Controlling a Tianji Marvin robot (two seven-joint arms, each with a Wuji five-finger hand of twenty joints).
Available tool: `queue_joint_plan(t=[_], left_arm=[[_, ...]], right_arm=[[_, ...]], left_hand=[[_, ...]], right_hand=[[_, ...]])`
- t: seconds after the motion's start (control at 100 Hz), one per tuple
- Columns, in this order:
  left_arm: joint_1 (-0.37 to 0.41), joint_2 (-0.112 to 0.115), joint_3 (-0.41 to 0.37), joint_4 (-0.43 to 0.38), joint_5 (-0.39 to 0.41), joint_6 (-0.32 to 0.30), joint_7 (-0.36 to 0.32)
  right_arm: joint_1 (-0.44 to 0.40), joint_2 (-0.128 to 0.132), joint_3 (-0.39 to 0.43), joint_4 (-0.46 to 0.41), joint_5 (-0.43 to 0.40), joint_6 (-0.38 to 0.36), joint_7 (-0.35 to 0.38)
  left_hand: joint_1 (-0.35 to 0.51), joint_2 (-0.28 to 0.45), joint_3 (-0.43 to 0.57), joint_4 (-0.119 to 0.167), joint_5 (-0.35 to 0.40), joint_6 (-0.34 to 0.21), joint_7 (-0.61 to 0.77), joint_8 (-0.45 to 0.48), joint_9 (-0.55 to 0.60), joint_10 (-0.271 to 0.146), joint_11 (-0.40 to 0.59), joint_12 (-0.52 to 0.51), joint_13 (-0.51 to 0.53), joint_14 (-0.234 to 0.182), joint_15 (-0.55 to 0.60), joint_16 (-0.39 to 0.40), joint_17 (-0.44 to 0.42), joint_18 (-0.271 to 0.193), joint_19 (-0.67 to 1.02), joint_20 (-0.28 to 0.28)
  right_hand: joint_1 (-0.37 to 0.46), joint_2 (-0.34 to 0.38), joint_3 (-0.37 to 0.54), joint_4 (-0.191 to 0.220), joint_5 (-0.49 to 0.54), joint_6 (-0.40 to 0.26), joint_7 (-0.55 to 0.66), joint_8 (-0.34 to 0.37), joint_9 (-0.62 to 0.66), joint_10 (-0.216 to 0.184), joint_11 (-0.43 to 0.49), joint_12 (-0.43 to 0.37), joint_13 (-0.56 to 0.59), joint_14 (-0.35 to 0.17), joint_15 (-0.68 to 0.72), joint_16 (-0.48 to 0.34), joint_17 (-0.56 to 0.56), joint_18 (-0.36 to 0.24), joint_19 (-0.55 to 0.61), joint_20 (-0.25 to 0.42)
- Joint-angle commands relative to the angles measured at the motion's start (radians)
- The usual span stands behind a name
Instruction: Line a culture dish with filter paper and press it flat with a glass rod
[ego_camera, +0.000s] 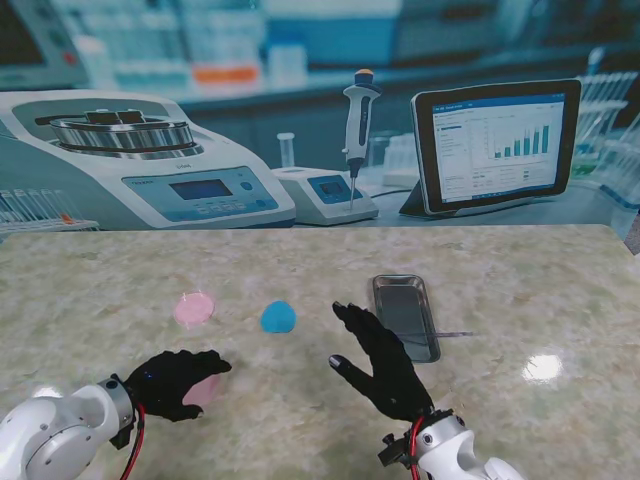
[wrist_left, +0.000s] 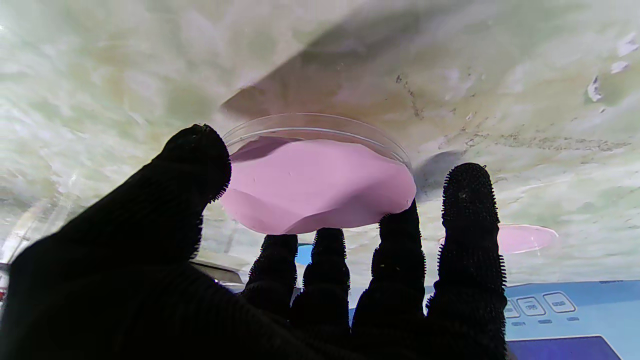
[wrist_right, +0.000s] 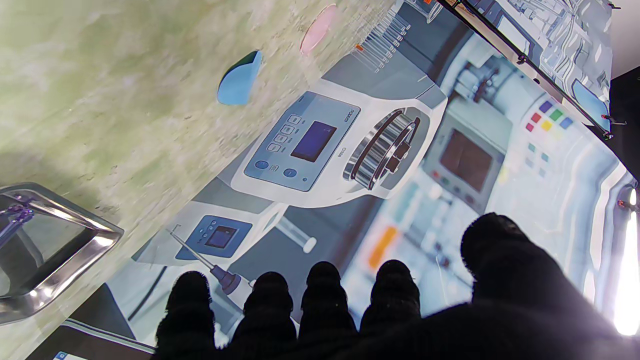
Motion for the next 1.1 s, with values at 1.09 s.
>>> queue_joint_plan(t=[1.09], left_arm=[[0.028,-0.002,-0.009,-0.023,-0.03,0.038,-0.052]], right_arm=[[-0.014,-0.004,0.0,-0.015,-0.002,0.008,0.0]], left_hand=[[-0.099,0.105,-0.128,0.013,-0.015,0.04,-0.285,-0.075,-0.041,0.01,-0.216,-0.299,-0.134,-0.076,-0.281,-0.154,-0.189,0.061,-0.225,-0.123]], right_hand=[[0.014,0.007,-0.004,-0.012,0.012,-0.029,0.001,0.022,-0.026,-0.038,-0.002,0.005,-0.016,-0.009,-0.023,0.009,-0.013,0.001,-0.002,0.02]])
